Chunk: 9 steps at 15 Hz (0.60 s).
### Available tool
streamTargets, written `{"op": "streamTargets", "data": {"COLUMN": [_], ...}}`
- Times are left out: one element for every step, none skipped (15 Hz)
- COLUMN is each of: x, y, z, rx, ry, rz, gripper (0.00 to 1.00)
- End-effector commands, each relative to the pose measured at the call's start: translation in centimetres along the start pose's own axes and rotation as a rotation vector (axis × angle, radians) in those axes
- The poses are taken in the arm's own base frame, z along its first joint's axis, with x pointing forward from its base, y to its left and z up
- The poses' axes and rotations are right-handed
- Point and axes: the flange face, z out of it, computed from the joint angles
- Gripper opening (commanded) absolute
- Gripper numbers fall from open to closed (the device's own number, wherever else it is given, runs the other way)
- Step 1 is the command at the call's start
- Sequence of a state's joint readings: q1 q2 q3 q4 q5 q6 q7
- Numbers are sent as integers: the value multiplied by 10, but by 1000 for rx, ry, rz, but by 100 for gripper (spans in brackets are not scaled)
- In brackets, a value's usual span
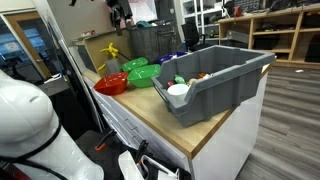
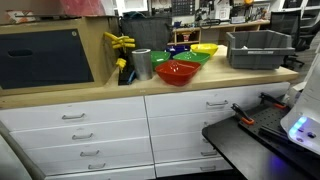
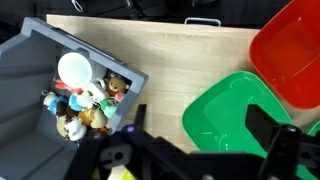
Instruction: Move the trailer to the right, then pour out the dolls from the right green bowl into the grey trailer
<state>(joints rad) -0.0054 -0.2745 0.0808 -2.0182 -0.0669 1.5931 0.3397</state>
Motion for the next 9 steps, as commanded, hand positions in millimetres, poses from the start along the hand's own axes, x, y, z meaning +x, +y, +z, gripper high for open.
{"op": "streamTargets", "data": {"x": [-10,-12,-12,-10,-8,-8,-8,-8,-8], "y": [20,25,27,22,25,25,25,25,24], "z": [-26,-30,-33,-31,-26,-27,-26,-25,-25], "rx": [41,50,53,53,37,39,39,38,38], "ry": [-41,-50,-50,-50,-31,-30,-31,-33,-33], "rz": [-96,-118,-130,-114,-97,-96,-96,-97,-97], "gripper": [100,100,100,100,100,100,100,100,100]}}
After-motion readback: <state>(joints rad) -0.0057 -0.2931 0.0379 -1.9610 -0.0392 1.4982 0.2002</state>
